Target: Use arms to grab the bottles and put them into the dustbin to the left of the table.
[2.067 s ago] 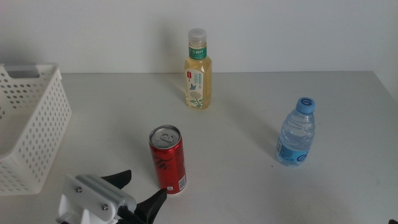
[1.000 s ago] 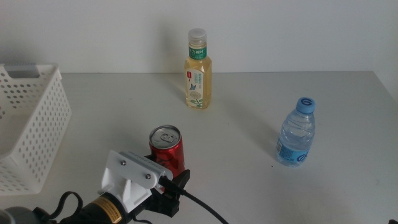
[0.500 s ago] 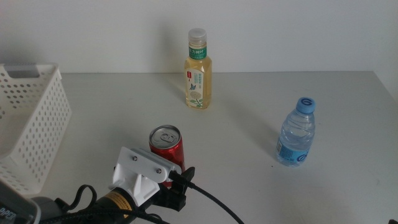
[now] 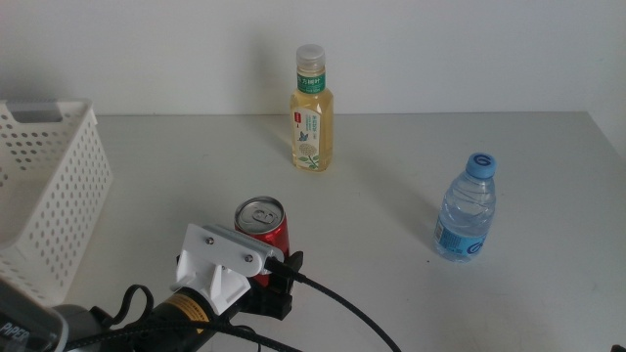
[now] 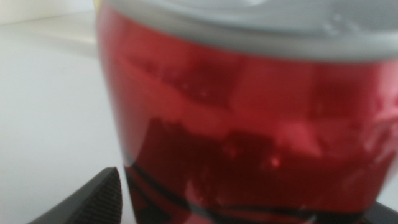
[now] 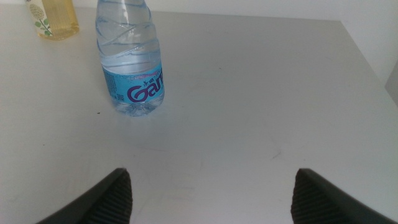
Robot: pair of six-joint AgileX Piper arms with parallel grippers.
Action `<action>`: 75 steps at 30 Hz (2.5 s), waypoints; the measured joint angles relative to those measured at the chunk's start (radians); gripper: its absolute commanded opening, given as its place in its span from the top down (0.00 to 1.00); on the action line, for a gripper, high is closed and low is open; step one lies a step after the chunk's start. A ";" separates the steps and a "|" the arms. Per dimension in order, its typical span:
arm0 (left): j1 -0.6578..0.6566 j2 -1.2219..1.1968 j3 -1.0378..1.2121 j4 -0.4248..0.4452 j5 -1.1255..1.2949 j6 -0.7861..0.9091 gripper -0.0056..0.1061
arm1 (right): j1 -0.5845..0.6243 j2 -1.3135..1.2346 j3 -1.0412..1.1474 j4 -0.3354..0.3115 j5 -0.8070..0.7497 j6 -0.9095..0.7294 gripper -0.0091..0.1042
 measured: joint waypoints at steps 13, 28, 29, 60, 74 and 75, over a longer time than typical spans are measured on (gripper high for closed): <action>-0.001 0.000 0.000 -0.005 0.000 0.001 0.93 | 0.000 0.000 0.000 0.000 0.000 0.000 0.34; -0.001 -0.184 -0.010 -0.006 0.279 -0.098 0.96 | 0.000 0.000 0.000 0.000 0.000 0.000 0.34; -0.001 -0.207 -0.018 -0.007 0.325 -0.095 0.96 | 0.000 0.000 0.000 0.000 0.000 0.000 0.34; 0.312 -0.438 -0.787 0.000 2.003 0.127 0.96 | 0.000 0.000 0.000 0.000 0.000 0.000 0.34; 0.728 -0.401 -1.038 0.017 2.257 0.297 0.96 | 0.000 0.000 0.000 0.000 0.000 0.000 0.34; 0.754 -0.387 -1.066 0.024 2.279 0.308 0.96 | 0.000 0.000 0.000 0.000 0.000 0.000 0.34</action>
